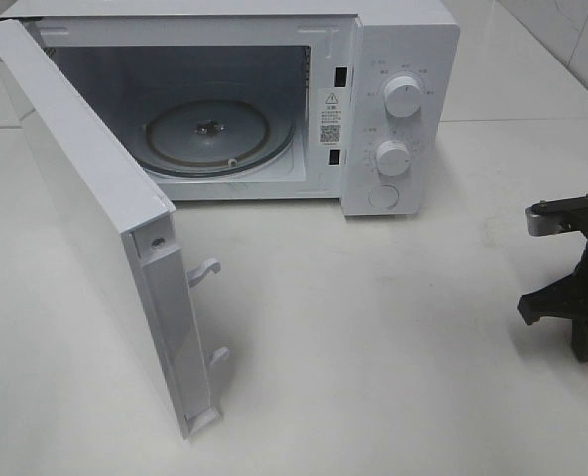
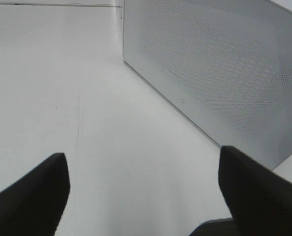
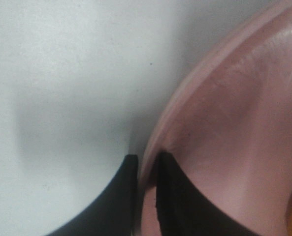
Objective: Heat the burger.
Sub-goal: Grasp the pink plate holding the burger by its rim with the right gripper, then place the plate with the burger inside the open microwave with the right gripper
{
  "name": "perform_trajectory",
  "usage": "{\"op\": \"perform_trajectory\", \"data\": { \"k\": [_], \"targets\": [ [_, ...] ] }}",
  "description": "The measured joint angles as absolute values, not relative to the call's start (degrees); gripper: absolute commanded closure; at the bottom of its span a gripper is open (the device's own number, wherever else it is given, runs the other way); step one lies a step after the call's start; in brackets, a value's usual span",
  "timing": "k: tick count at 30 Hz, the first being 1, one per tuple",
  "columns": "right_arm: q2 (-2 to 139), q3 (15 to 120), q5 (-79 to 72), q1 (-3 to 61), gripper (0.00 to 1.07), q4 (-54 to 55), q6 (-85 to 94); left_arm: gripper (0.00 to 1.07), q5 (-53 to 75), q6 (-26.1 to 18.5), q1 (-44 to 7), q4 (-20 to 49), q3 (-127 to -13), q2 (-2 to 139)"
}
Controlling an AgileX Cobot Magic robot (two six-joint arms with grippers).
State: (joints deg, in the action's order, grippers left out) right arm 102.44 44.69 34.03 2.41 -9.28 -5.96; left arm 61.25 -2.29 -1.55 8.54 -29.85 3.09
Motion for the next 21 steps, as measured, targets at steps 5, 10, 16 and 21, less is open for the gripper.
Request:
{"op": "perform_trajectory", "data": {
  "k": [5,10,16,21],
  "targets": [
    [102.4,44.8,34.3,2.4,1.07,-9.3,-6.0,0.28,61.2,-2.3,-1.5,8.5,-29.9,3.1],
    [102.0,44.8,34.5,2.4,1.07,-9.7,-6.2,0.28,61.2,-2.3,-1.5,8.5,-29.9,3.1],
    [100.6,44.6,36.5,2.4,1.07,-12.3,-8.1,0.28,61.2,-2.3,-1.5,8.5,-29.9,3.1],
    [100.3,44.6,37.8,4.2,1.07,-15.4,-10.6,0.28,61.2,-2.3,-1.5,8.5,-29.9,3.1]
  ]
}}
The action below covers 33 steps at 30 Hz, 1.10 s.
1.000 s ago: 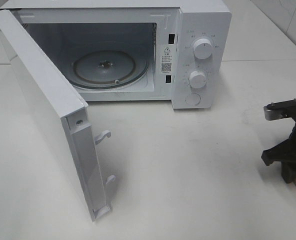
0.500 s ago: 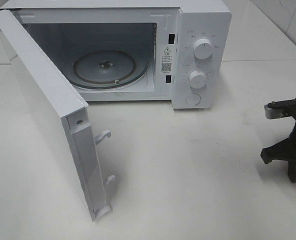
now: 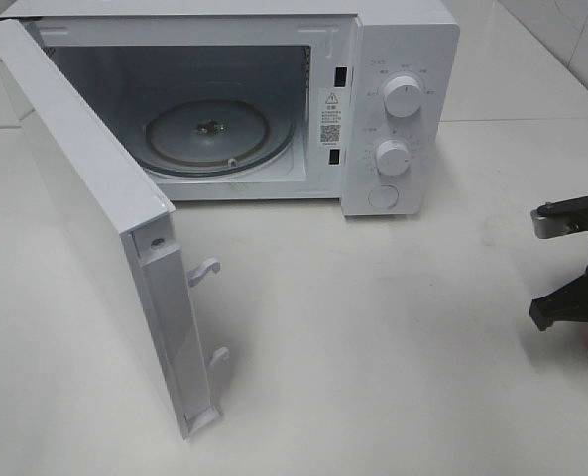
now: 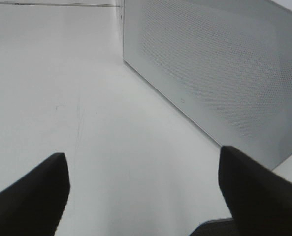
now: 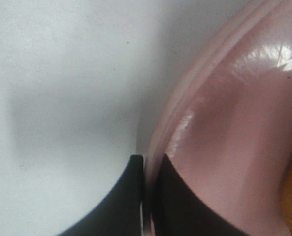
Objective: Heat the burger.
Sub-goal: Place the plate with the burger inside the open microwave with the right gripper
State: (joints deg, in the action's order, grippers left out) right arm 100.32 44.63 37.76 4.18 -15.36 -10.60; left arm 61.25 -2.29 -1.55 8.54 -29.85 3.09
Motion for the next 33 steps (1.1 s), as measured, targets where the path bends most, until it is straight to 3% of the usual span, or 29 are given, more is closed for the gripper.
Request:
{"op": "perform_trajectory", "data": {
  "k": [17,33],
  "targets": [
    [97.2,41.6,40.2,12.6,1.07,-22.8,-19.9,0.28,61.2,-2.3,-1.5,8.5,-29.9,3.1],
    [86.3,36.5,43.3,14.9,1.07,-23.7,-22.5,0.28,61.2,-2.3,-1.5,8.5,-29.9,3.1]
  ]
}}
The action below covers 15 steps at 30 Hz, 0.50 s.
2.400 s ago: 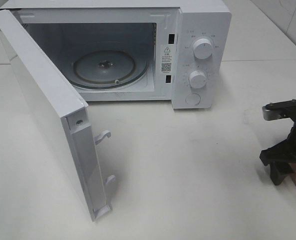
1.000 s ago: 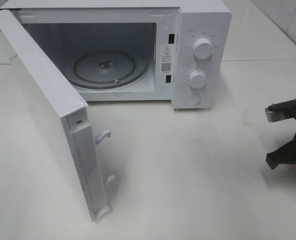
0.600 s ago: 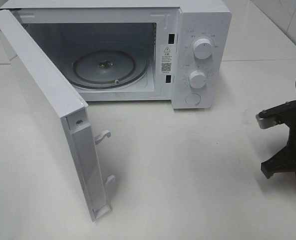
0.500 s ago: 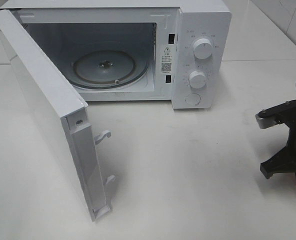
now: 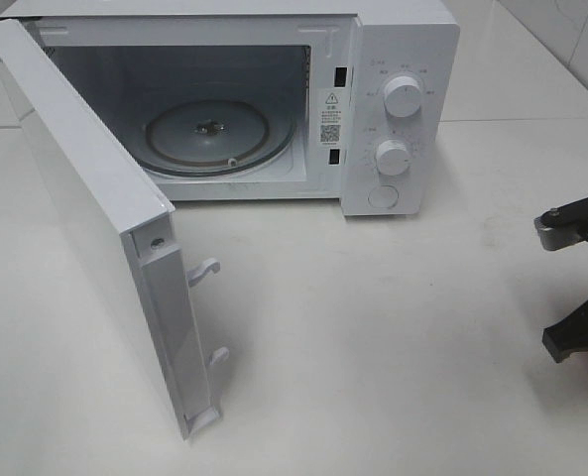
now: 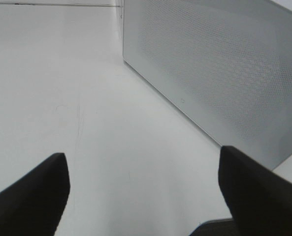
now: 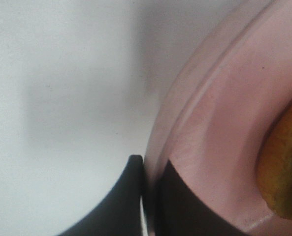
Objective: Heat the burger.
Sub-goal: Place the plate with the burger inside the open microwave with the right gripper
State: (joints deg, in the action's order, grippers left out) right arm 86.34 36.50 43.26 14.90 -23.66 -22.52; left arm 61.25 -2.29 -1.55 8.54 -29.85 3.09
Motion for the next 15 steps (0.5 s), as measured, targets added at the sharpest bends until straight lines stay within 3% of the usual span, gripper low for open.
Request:
{"op": "perform_trajectory", "data": {
  "k": [15],
  "targets": [
    [82.8,36.4,50.0,24.6,1.07,-28.0,-25.5,0.28,61.2,-2.3,-1.5,8.5,-29.9,3.1]
  ]
}}
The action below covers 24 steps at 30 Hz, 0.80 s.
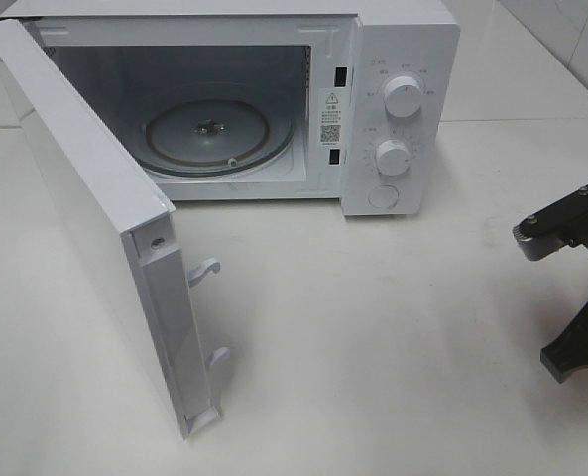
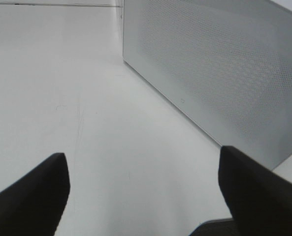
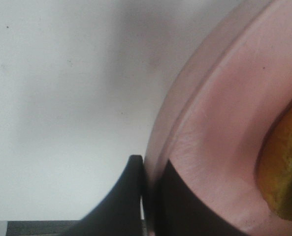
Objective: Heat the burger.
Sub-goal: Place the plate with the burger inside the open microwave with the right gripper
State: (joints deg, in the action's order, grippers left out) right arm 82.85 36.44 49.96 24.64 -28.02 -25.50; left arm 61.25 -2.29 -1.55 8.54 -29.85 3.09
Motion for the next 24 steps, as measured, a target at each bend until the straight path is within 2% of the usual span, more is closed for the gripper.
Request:
{"op": "perform_trajectory", "data": {
  "k": [24],
  "targets": [
    [82.3,36.4,54.0,40.5,1.07,-29.8,-25.4,0.28,61.2,-2.3,-1.5,8.5,-29.9,3.1]
  ]
}}
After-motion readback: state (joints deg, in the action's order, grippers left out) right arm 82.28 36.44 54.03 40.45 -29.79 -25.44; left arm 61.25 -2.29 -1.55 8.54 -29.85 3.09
